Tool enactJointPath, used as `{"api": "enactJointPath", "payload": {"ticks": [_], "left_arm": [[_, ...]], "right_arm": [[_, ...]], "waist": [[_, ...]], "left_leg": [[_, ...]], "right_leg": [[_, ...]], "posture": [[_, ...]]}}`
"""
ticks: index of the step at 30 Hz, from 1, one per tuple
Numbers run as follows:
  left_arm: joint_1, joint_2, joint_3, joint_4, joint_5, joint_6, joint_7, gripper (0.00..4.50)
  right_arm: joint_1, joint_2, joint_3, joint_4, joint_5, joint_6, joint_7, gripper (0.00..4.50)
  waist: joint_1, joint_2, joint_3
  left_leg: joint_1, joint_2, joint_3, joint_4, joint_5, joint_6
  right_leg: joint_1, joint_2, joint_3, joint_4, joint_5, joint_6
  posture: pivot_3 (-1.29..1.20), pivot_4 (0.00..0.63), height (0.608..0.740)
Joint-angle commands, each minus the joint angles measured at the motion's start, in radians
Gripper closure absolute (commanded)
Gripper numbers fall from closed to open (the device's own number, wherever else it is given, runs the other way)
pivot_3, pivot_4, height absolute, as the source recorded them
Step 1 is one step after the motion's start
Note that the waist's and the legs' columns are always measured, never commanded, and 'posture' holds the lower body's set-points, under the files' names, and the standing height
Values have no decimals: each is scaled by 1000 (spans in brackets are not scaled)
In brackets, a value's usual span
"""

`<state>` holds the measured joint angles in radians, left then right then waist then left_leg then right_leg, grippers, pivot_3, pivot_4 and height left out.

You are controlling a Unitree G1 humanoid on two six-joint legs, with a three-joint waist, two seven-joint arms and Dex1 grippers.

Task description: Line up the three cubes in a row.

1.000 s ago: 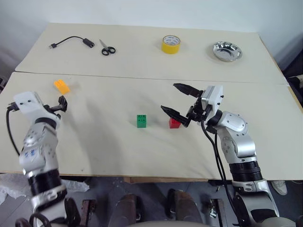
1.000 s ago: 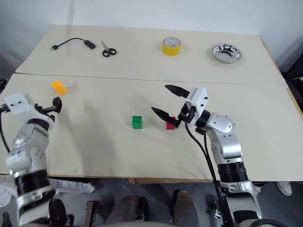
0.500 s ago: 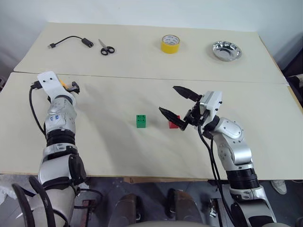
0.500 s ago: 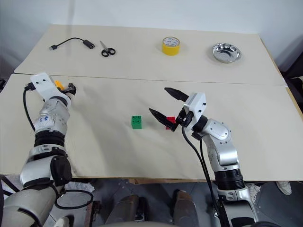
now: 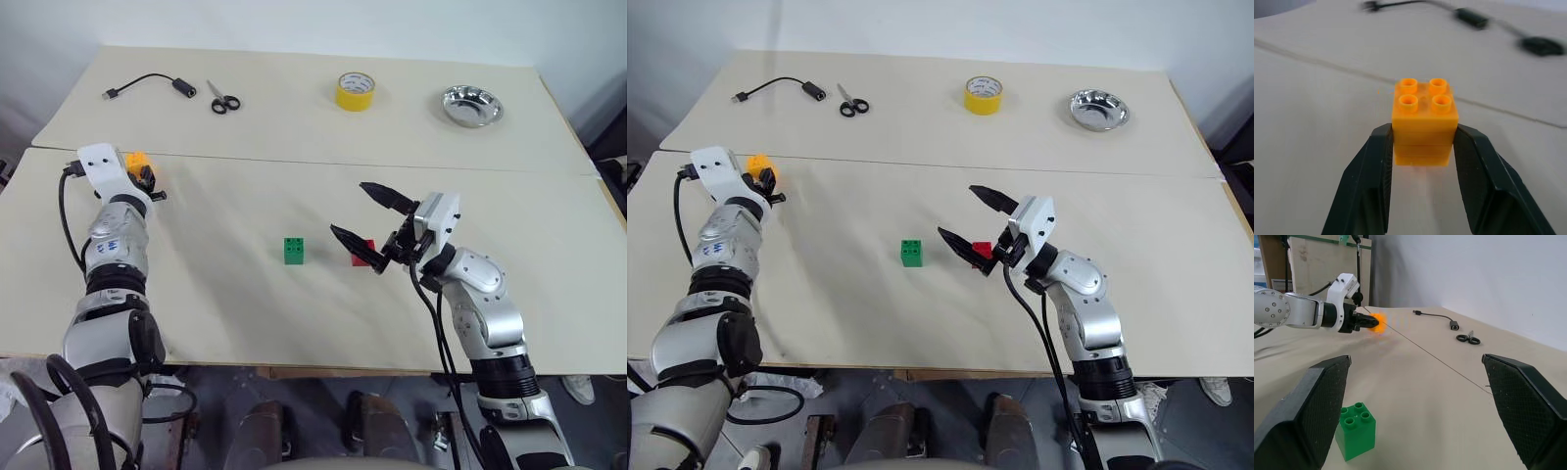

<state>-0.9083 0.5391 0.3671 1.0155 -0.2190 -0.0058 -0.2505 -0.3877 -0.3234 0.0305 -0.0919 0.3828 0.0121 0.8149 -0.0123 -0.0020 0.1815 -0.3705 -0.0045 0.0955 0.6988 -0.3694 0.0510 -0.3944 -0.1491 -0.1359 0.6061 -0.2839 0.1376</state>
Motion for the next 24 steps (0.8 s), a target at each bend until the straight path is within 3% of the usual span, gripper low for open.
{"api": "enactJointPath", "payload": {"ticks": [1, 5, 9, 13, 24], "left_arm": [[80, 100, -39, -144, -78, -4, -451, 3052], [237, 231, -91, -301, -148, -145, -981, 3052], [257, 281, -149, -281, -141, -170, -1219, 3052], [215, 272, -238, -198, -65, -234, -1314, 3052], [2, 214, -370, 125, 107, -449, -1333, 3052]], "right_arm": [[16, -57, -49, -60, 30, 17, 18, 0], [63, -150, -85, -81, 53, 45, 73, 0], [73, -207, -116, -74, 68, 58, 99, 0], [70, -223, -124, -57, 69, 50, 114, 0], [140, -239, -145, -116, 53, 45, 101, 0]], "waist": [[-11, 0, 0], [-21, 0, 0], [-14, 1, 0], [-10, 1, 0], [-10, 1, 0]], "left_leg": [[0, 0, 0, 0, 0, 0], [0, 0, 1, -1, 0, -1], [0, 3, 4, 0, -1, -1], [1, 3, 5, 2, 0, 0], [-1, 1, 5, 1, 0, 1]], "right_leg": [[0, 0, 0, 0, 0, 0], [-1, 1, -1, 0, 0, 0], [-1, 1, 0, -2, -1, -2], [0, -1, 1, -2, -1, -2], [-1, 0, 0, -2, -1, -2]], "posture": [[0, 150, 740], [0, 150, 740], [0, 150, 740], [0, 150, 740], [0, 150, 740]]}}
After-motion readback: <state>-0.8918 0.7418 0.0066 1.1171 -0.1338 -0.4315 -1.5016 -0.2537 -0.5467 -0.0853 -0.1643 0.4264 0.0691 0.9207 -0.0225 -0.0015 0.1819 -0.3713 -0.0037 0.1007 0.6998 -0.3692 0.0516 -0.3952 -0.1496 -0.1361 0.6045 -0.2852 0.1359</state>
